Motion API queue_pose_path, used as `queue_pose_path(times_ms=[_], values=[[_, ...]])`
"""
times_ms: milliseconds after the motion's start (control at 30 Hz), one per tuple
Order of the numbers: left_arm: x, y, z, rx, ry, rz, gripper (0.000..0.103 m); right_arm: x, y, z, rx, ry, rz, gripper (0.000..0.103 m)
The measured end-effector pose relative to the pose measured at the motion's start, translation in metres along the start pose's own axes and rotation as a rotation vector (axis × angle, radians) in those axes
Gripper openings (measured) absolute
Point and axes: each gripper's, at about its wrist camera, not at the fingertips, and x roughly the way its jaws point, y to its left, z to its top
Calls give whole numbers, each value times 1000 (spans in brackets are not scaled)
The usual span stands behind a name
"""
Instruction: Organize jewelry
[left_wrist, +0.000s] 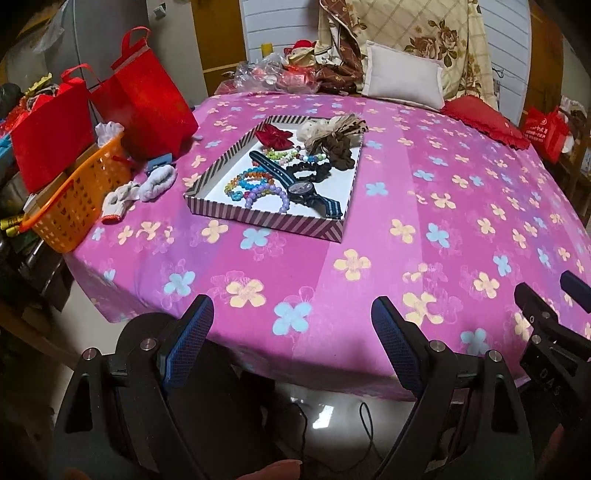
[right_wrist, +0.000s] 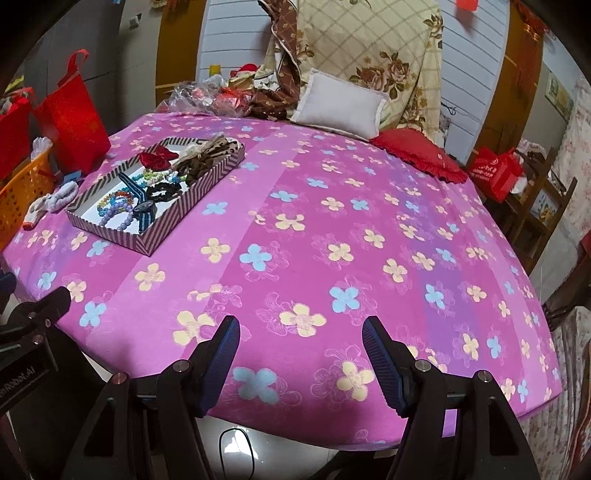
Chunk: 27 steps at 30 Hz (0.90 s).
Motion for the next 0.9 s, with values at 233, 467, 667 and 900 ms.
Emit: queue_pose_path(times_ms=[233, 467, 667, 900], values=[[1, 1, -2, -3, 7, -6, 87, -1, 2, 1, 4, 4, 10, 66], [4, 1, -4, -3, 16, -23, 87, 0, 3, 0, 7, 7, 14, 67], [4, 1, -3, -4, 11, -26, 87, 3, 5, 1, 31, 31, 33, 67], [8, 19, 4, 24, -11, -19, 87, -1, 37, 10, -16, 29, 54, 67]])
